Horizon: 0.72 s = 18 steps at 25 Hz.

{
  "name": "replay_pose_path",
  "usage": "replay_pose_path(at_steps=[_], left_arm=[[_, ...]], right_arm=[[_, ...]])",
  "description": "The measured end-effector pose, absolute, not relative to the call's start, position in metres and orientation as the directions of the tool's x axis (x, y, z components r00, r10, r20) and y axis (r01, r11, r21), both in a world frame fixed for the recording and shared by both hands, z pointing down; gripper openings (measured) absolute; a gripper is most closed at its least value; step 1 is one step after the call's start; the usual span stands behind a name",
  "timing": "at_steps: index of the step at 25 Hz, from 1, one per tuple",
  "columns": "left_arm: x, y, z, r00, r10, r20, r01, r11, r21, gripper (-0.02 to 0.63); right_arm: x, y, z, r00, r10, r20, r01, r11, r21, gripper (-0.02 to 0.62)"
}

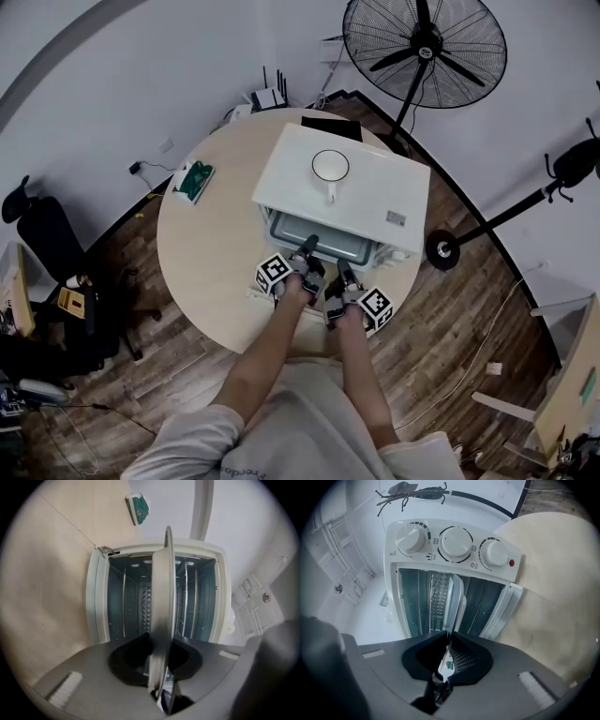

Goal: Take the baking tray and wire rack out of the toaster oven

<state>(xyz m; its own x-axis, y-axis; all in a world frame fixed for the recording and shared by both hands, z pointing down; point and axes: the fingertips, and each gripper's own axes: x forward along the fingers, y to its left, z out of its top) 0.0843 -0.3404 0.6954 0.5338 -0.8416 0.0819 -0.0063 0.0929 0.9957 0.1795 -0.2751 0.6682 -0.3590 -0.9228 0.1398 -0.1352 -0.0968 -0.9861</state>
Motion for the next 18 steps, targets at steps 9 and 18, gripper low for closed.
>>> replay_pose_path(at_steps=[9, 18], left_arm=[[0.076, -0.307, 0.689, 0.562, -0.823, 0.087, -0.017, 0.093, 0.995, 0.122], [0.067, -0.267, 0.689, 0.594, -0.801, 0.074, -0.039, 0.063, 0.997, 0.123]], right_arm=[[0.170, -0.241, 0.660, -0.347, -0.926, 0.147, -0.145, -0.101, -0.984, 0.031], [0.161, -0.202, 0.662, -0.338, -0.931, 0.134, -0.155, -0.085, -0.984, 0.031]])
